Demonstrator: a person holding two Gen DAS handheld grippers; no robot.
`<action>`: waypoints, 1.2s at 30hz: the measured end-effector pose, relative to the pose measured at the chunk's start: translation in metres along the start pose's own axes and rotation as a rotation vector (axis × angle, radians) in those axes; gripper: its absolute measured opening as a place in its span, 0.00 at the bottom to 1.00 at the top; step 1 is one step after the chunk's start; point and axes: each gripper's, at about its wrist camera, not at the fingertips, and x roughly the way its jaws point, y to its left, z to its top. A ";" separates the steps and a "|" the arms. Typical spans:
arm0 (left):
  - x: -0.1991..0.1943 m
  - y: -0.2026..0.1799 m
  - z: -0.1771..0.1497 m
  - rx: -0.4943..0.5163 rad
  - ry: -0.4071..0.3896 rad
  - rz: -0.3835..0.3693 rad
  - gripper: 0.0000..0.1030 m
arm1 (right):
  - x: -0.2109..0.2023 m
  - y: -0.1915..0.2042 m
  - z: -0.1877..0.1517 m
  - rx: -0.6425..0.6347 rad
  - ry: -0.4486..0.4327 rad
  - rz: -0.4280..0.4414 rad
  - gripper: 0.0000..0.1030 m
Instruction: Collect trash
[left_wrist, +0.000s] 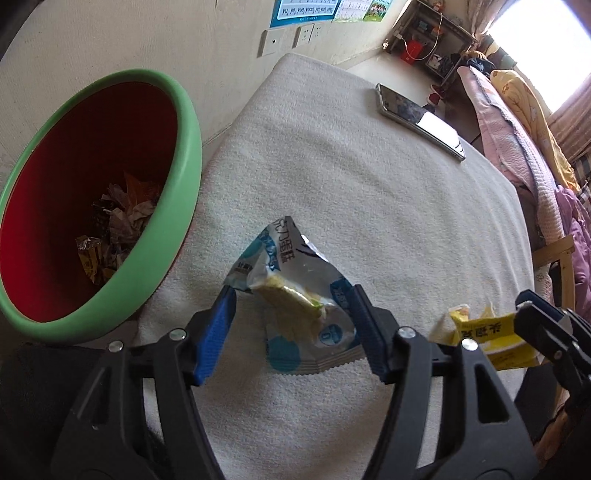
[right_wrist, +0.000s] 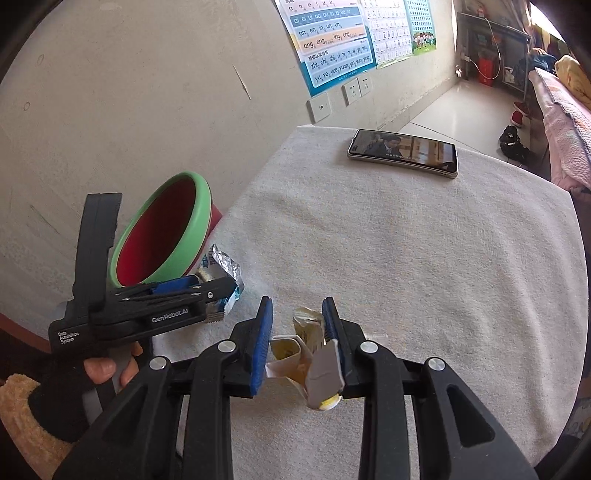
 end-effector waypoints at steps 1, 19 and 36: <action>0.003 -0.001 0.000 0.004 0.006 0.003 0.58 | 0.003 -0.001 -0.001 0.004 0.019 0.003 0.27; 0.004 -0.004 -0.006 0.024 0.005 -0.007 0.42 | 0.018 -0.045 -0.053 0.080 0.253 -0.062 0.38; 0.001 -0.005 -0.006 0.025 -0.015 -0.003 0.40 | 0.000 -0.070 -0.071 0.164 0.237 -0.144 0.51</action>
